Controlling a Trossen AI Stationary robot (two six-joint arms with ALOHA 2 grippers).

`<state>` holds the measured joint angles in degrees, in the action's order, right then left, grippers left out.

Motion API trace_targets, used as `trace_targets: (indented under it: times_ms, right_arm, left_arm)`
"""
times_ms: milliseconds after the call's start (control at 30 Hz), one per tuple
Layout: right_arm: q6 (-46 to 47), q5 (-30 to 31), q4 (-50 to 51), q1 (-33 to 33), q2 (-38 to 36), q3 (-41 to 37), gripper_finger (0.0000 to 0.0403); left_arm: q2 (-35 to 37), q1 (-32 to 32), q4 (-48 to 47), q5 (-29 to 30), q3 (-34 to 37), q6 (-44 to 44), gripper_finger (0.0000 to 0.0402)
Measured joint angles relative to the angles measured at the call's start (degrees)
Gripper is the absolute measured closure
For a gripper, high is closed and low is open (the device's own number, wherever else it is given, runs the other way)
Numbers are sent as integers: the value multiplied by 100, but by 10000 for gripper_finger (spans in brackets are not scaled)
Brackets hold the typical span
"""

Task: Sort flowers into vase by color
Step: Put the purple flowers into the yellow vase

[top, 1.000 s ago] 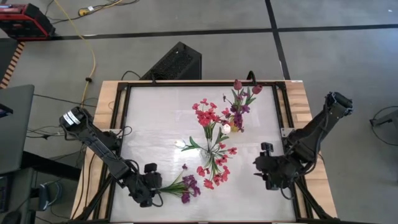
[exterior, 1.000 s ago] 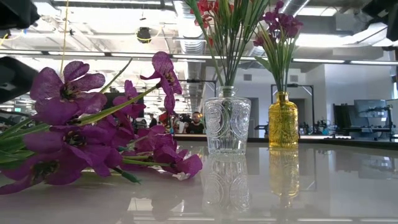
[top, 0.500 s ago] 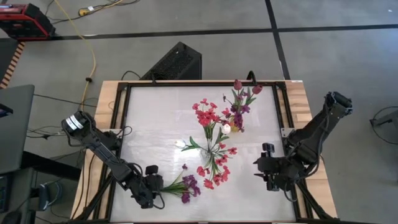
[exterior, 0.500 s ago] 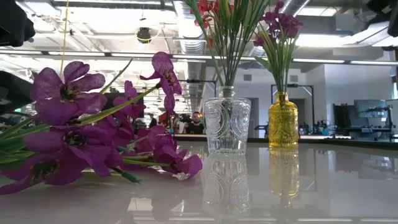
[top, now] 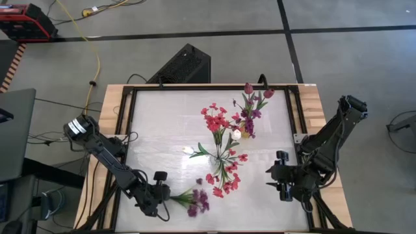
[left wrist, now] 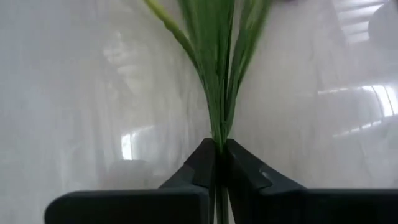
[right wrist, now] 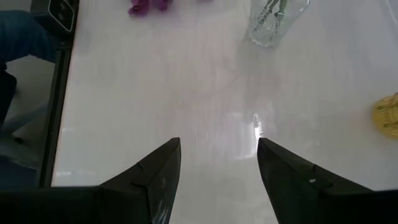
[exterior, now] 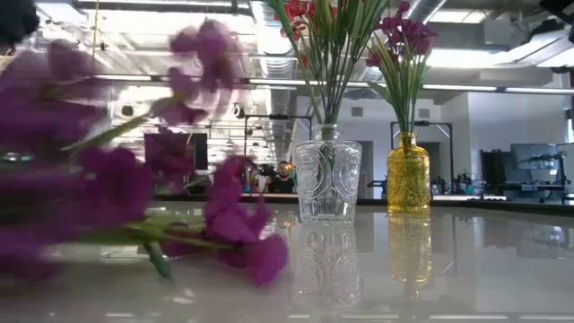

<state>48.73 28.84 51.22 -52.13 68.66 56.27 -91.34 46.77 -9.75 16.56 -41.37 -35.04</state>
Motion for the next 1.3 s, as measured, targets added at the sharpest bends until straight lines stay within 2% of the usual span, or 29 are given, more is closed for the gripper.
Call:
trace_targets:
  times_ms: [133,267,400,533,667,833,967,1067,1200,1300]
  right_arm:
    - [220,77,0,-17,1,-6,163]
    - [239,531,-311,-256,0,-263,163]
    - [244,746,-1298,-477,0,-809,163]
    - [-162,793,-2885,-455,1,-1337,163]
    - [-1231,927,-4618,-364,2,-1759,163]
    - [-2578,907,-6011,-355,2,-2114,163]
    - [-3010,904,-6398,-292,108,-2144,163]
    - [-3432,893,-6839,-269,452,-2144,163]
    - [-3910,864,-7668,-208,1060,-2144,163]
    - [-4175,868,-8304,-167,1482,-2144,163]
  left_arm:
    - [440,-16,23,372,-138,517,395]
    - [986,-16,244,841,-256,1309,399]
    - [1421,-14,1541,738,-240,2714,400]
    - [1383,-65,2878,438,-232,4216,400]
    - [888,-326,4219,69,-232,4922,401]
    - [-187,-757,5681,-483,-465,5079,401]
    - [-1061,-1011,5962,-726,-1168,5342,401]
    - [-1572,-1152,5929,-732,-1794,5794,401]
    - [-2002,-1368,5948,-734,-2415,5986,401]
    - [-2182,-1566,5946,-783,-2681,5735,401]
